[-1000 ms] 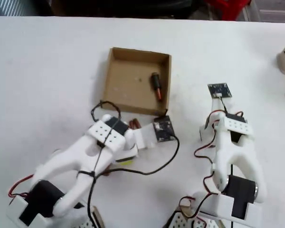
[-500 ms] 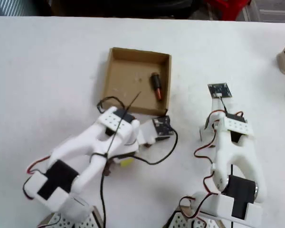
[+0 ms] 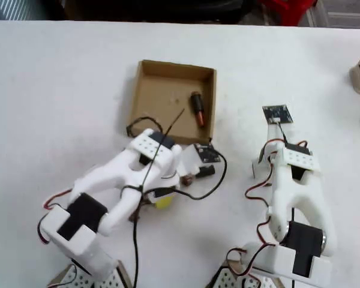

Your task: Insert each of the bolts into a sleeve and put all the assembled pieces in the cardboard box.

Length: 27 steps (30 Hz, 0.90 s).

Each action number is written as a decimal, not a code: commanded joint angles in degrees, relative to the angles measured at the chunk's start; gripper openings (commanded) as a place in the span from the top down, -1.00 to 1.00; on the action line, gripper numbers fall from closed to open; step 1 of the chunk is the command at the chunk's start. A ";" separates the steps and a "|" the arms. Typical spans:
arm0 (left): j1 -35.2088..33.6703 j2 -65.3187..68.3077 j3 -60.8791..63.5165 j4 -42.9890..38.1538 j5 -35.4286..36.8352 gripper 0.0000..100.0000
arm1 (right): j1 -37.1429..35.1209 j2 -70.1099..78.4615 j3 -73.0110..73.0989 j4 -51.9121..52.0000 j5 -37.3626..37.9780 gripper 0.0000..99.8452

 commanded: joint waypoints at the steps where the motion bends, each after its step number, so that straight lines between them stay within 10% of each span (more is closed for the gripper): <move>1: 3.65 0.04 -1.93 -0.09 0.44 0.93 | 0.40 -0.13 -2.55 0.13 0.79 0.97; 27: 3.56 -0.57 -1.05 -0.53 5.19 0.96 | 0.40 -0.04 -2.46 0.13 0.79 0.97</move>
